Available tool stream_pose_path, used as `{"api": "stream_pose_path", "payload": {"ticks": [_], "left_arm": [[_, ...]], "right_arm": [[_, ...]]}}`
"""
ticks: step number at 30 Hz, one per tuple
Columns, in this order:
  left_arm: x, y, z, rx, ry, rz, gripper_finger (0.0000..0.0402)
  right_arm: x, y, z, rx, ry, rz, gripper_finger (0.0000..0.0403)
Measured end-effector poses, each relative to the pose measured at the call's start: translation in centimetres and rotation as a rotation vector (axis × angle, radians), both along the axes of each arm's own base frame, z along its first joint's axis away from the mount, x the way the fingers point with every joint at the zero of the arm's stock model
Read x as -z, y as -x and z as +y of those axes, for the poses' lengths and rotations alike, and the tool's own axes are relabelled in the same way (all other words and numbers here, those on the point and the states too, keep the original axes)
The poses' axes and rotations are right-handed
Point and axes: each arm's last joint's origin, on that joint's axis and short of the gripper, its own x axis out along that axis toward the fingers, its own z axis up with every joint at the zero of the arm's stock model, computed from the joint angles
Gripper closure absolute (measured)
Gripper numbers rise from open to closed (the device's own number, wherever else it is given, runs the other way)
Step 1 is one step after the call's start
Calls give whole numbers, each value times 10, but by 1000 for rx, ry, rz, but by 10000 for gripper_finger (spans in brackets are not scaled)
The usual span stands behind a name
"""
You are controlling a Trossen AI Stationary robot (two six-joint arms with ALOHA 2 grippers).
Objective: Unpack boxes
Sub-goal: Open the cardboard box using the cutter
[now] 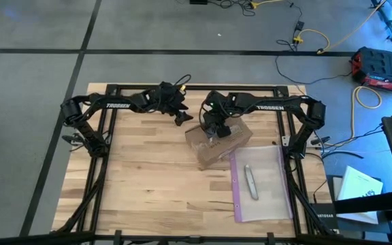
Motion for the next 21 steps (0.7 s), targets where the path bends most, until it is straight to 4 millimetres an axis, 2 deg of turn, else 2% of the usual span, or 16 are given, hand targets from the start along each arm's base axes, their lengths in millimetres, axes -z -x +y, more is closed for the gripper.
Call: {"api": "stream_pose_path", "payload": {"ticks": [4,7,16,21], "left_arm": [[-2,-5,-7,27,-15,-19,73],[-4,-7,-10,37,-16,-31,73],[-7,-13,-23,85,-27,-28,73],[-8,-15,-25,83,-14,-36,73]], "right_arm": [[0,0,0,31,-12,-4,398],[-2,0,-1,74,0,4,378],[-18,-9,-3,105,11,-49,251],[-35,-12,-4,105,9,-60,194]]}}
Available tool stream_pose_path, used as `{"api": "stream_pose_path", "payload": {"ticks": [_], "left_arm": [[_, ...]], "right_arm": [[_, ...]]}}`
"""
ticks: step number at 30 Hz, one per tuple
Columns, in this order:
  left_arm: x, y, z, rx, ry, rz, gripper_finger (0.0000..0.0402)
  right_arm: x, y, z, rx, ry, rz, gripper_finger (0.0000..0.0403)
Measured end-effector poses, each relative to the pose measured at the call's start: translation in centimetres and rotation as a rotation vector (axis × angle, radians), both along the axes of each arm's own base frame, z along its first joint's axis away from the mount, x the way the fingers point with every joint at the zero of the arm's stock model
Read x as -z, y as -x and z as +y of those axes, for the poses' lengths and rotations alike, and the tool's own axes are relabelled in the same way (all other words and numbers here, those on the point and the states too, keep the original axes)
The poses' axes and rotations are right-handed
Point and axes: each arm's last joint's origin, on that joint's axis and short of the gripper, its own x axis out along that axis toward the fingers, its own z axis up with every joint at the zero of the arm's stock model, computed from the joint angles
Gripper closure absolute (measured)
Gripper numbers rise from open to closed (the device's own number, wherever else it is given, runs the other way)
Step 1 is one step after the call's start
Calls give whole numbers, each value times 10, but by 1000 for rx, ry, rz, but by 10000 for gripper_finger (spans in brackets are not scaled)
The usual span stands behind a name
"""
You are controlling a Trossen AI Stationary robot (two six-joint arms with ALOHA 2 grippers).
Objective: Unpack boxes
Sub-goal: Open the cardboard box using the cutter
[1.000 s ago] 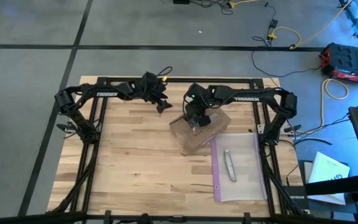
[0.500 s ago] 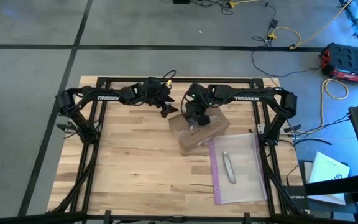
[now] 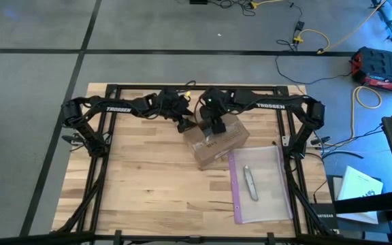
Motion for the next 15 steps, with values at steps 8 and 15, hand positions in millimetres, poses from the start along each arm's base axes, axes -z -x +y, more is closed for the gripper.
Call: {"api": "stream_pose_path", "payload": {"ticks": [8,15], "left_arm": [[0,-1,-2,5,1,1,73],[-1,-4,-7,12,-12,-17,73]], "right_arm": [[-51,6,5,64,-173,48,166],[-62,20,17,49,-473,157,166]]}}
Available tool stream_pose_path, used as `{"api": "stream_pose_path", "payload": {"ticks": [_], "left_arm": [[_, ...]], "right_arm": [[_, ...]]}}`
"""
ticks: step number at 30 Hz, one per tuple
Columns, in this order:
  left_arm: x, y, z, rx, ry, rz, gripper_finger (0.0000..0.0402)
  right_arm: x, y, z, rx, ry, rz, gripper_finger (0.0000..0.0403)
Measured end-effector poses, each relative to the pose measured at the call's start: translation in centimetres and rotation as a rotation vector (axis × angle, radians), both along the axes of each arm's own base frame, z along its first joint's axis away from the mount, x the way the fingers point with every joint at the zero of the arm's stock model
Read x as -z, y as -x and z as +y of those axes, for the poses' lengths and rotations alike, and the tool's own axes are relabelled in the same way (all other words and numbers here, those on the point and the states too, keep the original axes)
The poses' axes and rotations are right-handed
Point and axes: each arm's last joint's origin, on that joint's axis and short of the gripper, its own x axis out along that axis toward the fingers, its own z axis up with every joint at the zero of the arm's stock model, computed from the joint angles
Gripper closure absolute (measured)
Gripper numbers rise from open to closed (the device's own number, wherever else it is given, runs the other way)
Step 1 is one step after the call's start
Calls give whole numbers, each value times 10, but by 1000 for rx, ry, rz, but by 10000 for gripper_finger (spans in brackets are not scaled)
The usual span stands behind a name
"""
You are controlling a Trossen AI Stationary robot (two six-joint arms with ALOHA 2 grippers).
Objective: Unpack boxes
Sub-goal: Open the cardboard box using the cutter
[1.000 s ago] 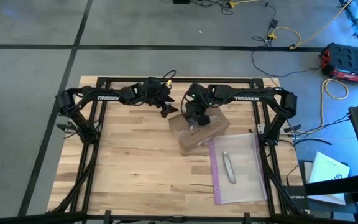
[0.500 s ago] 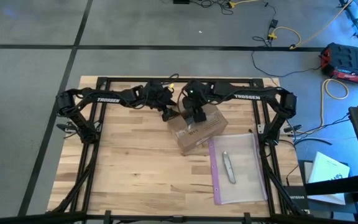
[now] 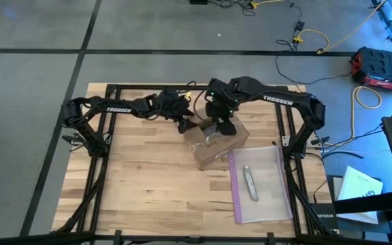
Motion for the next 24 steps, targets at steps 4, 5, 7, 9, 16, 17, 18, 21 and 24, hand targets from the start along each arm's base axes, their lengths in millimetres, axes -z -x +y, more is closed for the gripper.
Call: {"api": "stream_pose_path", "payload": {"ticks": [4,5,7,9,16,17,18,21,24], "left_arm": [[2,-2,-4,2,-40,11,73],[2,-3,-5,7,-46,11,73],[2,-3,-6,14,-54,11,73],[2,-3,-7,18,-56,12,73],[4,-6,-12,19,-66,24,73],[6,-7,-12,21,-68,26,73],[7,-7,-13,24,-67,29,73],[13,-9,-13,28,-60,52,73],[20,-11,-12,27,-56,65,73]], "right_arm": [[19,-7,-4,8,11,48,166],[25,-10,-5,8,8,65,166],[34,-14,-6,8,-2,91,166],[42,-17,-7,2,-34,119,166],[63,-22,-6,-9,-126,208,166],[64,-21,-6,-8,-136,220,166],[64,-21,-6,-9,-143,225,166],[63,-18,-3,-14,-196,250,166],[61,-15,-2,-22,-232,272,166]]}}
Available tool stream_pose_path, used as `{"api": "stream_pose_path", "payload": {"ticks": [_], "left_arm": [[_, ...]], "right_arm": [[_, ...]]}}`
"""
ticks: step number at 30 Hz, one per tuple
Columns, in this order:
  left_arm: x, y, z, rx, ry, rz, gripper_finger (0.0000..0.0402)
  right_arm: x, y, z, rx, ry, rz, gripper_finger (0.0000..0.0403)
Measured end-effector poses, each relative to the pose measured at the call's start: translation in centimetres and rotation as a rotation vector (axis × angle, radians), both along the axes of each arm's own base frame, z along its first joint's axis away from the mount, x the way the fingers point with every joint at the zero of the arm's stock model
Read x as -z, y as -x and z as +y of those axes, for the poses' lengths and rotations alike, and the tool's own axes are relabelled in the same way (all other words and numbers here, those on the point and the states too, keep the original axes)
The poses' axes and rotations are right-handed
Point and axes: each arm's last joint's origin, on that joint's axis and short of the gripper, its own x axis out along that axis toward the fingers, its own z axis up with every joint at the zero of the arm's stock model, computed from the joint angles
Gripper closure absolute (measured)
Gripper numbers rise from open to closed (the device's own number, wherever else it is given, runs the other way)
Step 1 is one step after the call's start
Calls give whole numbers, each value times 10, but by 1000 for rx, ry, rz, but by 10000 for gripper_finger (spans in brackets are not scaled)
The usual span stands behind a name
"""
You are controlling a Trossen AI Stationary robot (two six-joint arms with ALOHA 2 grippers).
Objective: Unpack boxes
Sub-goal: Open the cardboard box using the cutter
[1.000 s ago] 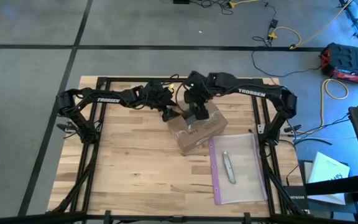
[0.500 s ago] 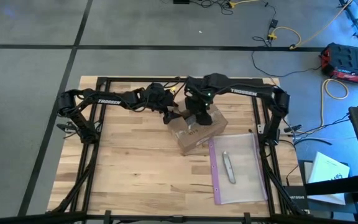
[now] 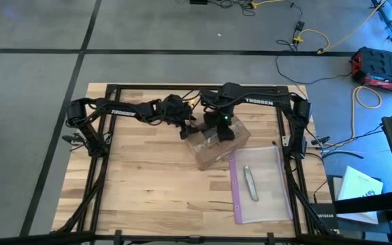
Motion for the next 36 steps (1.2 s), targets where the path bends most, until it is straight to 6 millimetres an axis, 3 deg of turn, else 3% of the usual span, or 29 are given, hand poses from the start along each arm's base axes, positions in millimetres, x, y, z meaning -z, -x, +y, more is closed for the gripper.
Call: {"api": "stream_pose_path", "payload": {"ticks": [11,21,27,36], "left_arm": [[9,-3,3,-45,-9,22,73],[10,-1,9,-99,-2,31,73],[11,-1,9,-101,-3,34,73],[11,-1,9,-97,-1,34,73]], "right_arm": [[-3,7,4,8,-80,70,166],[-36,2,9,27,-136,20,166],[-52,-3,26,-18,-140,-7,166],[-53,-7,52,-43,-145,37,166]]}}
